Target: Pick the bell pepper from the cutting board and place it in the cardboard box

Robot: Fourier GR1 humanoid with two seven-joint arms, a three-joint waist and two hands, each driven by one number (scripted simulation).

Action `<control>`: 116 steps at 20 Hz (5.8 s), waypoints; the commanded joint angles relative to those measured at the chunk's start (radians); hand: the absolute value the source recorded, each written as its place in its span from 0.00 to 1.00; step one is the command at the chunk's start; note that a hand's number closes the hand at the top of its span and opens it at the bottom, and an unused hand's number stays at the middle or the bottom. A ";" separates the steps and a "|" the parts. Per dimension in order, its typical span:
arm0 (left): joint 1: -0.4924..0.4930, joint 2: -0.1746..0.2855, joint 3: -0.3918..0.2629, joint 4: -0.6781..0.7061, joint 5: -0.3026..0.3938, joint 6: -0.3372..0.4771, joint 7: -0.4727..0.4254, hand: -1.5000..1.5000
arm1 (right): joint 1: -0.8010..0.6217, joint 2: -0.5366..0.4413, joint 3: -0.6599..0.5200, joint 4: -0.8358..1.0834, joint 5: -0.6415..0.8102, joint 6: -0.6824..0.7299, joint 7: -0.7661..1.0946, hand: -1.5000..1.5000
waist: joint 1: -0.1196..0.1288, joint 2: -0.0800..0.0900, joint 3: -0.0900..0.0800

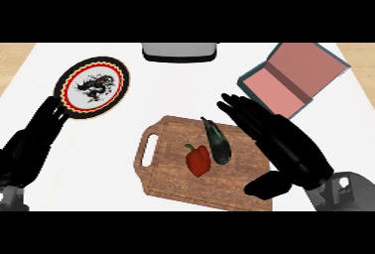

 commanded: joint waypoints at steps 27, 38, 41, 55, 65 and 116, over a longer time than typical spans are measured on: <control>-0.017 -0.082 0.066 -0.079 -0.079 -0.024 0.094 0.50 | -0.172 0.398 0.002 0.241 0.086 0.533 0.514 0.00 | 0.002 0.010 0.006; 0.009 -0.119 0.135 0.064 -0.105 -0.151 -0.021 0.50 | -0.107 0.520 0.043 0.228 0.284 0.558 0.501 0.00 | -0.002 0.010 0.005; -0.002 -0.158 0.093 -0.017 -0.153 -0.092 0.049 0.50 | -0.134 0.593 0.034 0.270 0.317 0.586 0.512 0.00 | -0.001 0.010 0.006; -0.033 -0.156 0.189 -0.006 -0.161 -0.145 0.080 0.50 | -0.039 0.617 0.044 0.309 0.442 0.620 0.505 0.00 | -0.003 0.009 0.006; 0.021 -0.196 0.184 -0.101 -0.181 -0.162 0.136 0.50 | -0.089 0.618 0.038 0.440 0.444 0.573 0.467 0.00 | 0.004 0.010 0.006; -0.040 -0.251 0.245 -0.063 -0.232 -0.198 0.166 0.50 | -0.549 0.618 -0.159 0.795 0.529 0.113 0.415 1.00 | -0.010 0.000 0.006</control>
